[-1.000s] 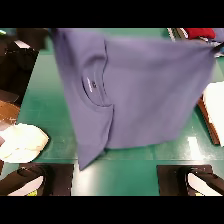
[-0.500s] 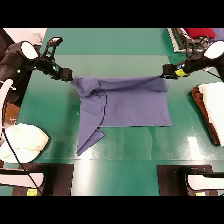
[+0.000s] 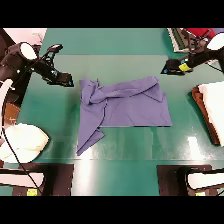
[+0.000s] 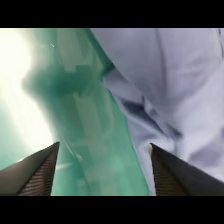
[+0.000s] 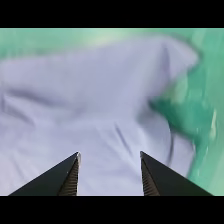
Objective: Fold the shirts.
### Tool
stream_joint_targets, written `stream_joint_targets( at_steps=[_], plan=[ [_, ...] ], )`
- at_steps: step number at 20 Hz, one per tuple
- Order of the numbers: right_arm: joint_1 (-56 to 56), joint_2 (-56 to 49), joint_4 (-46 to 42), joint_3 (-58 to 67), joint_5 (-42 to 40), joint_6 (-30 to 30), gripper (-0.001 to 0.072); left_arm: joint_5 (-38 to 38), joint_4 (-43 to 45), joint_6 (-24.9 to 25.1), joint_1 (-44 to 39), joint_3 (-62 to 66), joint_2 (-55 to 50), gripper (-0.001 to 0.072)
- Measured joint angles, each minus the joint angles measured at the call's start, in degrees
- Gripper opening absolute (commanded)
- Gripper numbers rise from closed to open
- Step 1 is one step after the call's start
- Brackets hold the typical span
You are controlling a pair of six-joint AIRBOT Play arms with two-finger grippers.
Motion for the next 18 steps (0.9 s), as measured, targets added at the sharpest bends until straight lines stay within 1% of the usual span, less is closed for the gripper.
stream_joint_targets(
  at_steps=[3, 7, 10, 13, 18],
  plan=[
    [-2.2, 5.6, 0.7, -7.3, 4.3, -2.2, 0.0439, -1.3, -2.1, -0.1, -0.1, -5.6, 3.5, 0.0654],
    [-5.0, 16.0, 7.4, -22.9, 6.5, -6.0, 0.044, -2.1, -5.8, 1.7, 0.0, -21.0, 11.3, 0.0654],
    [-6.2, 23.0, 10.9, -33.2, 6.7, -7.5, 0.044, -1.9, -11.0, 3.6, -0.1, -34.2, 17.7, 0.0655],
    [-6.7, 29.4, 12.4, -40.9, 5.3, -8.3, 0.0439, 0.1, -15.4, 5.0, 0.0, -44.5, 22.3, 0.0654],
    [-7.0, 37.9, 13.4, -47.6, 2.0, -7.9, 0.0438, 2.8, -20.2, 6.8, -0.1, -54.4, 25.0, 0.0654]
  ],
)
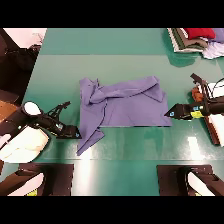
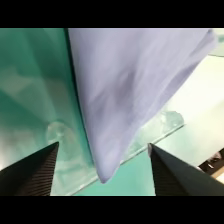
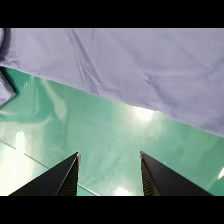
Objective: Fold the shirts.
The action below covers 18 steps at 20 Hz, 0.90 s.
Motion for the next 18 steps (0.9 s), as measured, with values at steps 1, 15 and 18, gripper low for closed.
stream_joint_targets(
  at_steps=[1, 15, 18],
  plan=[
    [0.0, 1.1, 0.0, -0.5, -0.5, 0.2, 0.0438, 0.5, -0.6, 0.2, -0.3, -1.1, 0.2, 0.0654],
    [-5.8, 0.7, -3.3, -1.9, -2.1, 2.3, 0.0439, 3.2, -2.7, -0.9, -7.2, 1.5, 2.3, 0.0021],
    [-12.6, -4.8, -4.2, -2.0, -1.6, 0.9, 0.0438, 2.0, -2.5, -1.0, -7.3, 6.9, 4.3, 0.0022]
  ],
)
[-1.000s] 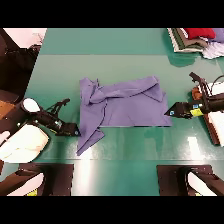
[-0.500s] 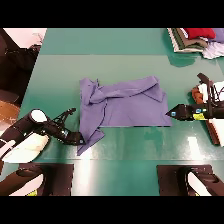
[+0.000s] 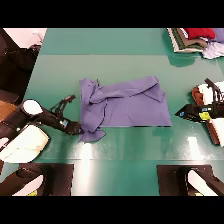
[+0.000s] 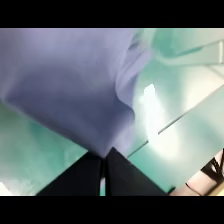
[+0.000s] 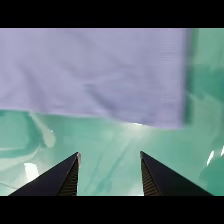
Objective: Fold the shirts.
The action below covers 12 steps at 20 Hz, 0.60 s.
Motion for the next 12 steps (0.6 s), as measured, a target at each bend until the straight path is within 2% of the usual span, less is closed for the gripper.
stream_joint_targets(
  at_steps=[4, 9, 12],
  plan=[
    [-5.9, -8.9, 0.6, -2.2, -2.4, -3.2, 0.0438, -0.5, 0.2, -0.3, 0.0, 4.2, 1.0, 0.0022],
    [-5.6, -18.4, 4.8, -3.9, -4.5, -7.6, 0.0421, 0.0, 0.2, -0.5, -0.1, 5.6, 1.4, 0.0022],
    [-3.0, -20.9, 6.6, -4.1, -6.3, -8.9, 0.0135, 0.6, 0.2, -0.5, -0.1, 5.7, 1.4, 0.0022]
  ],
)
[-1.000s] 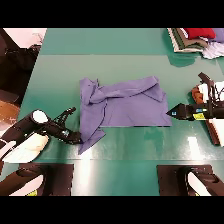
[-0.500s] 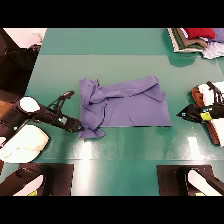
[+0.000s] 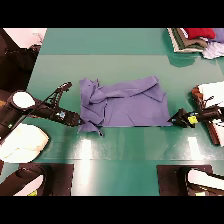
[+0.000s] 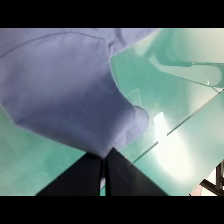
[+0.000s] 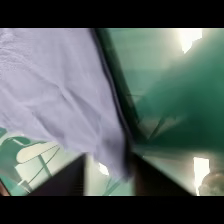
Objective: Fold the shirts.
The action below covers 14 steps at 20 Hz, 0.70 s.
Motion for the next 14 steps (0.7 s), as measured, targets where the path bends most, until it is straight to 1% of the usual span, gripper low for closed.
stream_joint_targets(
  at_steps=[1, 2, 5, 8, 10, 14],
  plan=[
    [1.0, -0.5, 0.3, -0.1, -0.9, -0.3, 0.0033, 0.1, 0.0, 0.0, 0.0, 0.0, 0.0, 0.0022],
    [1.8, -0.8, 0.4, -0.1, -1.5, -0.5, 0.0016, 0.2, 0.0, 0.0, 0.0, 0.1, 0.0, 0.0022],
    [3.8, -0.5, 0.6, -0.1, -2.3, -0.9, 0.0014, 0.4, 0.0, -0.7, 0.0, 0.6, 0.0, 0.0021],
    [4.4, 3.9, -0.3, 2.4, -2.5, -0.9, 0.0014, 1.8, 0.2, -1.9, 1.2, 5.0, 0.9, 0.0021],
    [4.3, 8.4, 0.2, 7.2, -0.3, 0.6, 0.0014, 2.7, 0.3, -2.4, 3.3, 11.3, 2.1, 0.0022],
    [2.8, 16.9, 0.7, 23.1, 0.9, 5.4, 0.0014, 5.1, 0.3, -2.8, 8.8, 29.5, 4.4, 0.0022]
  ],
)
